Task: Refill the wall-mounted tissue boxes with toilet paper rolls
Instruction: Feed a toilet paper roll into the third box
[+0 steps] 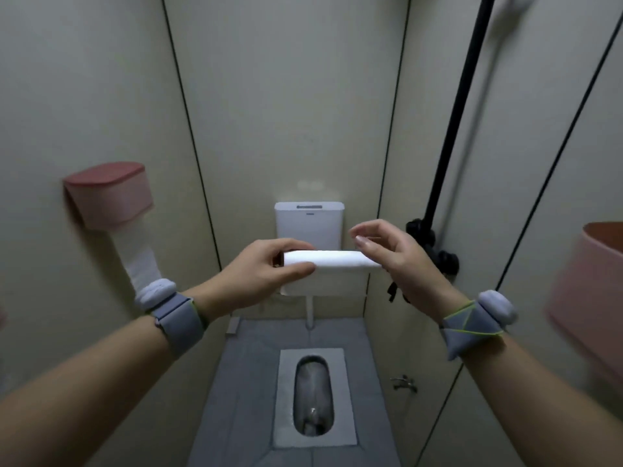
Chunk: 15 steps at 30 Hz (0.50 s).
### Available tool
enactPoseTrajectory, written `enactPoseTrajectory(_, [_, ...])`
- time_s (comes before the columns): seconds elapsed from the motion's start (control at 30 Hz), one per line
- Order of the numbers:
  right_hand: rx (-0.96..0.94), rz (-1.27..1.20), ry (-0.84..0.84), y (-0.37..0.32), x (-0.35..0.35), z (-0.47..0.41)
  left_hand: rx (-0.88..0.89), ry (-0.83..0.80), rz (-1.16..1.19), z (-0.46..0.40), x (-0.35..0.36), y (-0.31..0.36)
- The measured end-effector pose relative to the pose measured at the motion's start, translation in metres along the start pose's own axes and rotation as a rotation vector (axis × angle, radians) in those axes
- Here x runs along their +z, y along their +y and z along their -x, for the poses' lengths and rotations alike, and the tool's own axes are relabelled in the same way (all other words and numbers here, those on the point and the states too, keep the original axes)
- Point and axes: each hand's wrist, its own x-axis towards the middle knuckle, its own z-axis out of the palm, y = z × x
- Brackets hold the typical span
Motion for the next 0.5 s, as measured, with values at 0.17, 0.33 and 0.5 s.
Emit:
enactPoseTrajectory(0.17, [-0.018, 0.244, -0.041, -0.011, -0.025, -0.024, 0.035, -0.068, 0.178, -0.063, -0.004, -0.01])
enactPoseTrajectory(0.33, [0.008, 0.339, 0.116, -0.033, -0.036, -0.035, 0.091, -0.162, 0.254, -0.114, -0.01, -0.005])
enactPoseTrajectory(0.5, [0.122, 0.333, 0.322, -0.06, -0.056, -0.026, 0.306, -0.292, 0.317, -0.154, -0.009, 0.017])
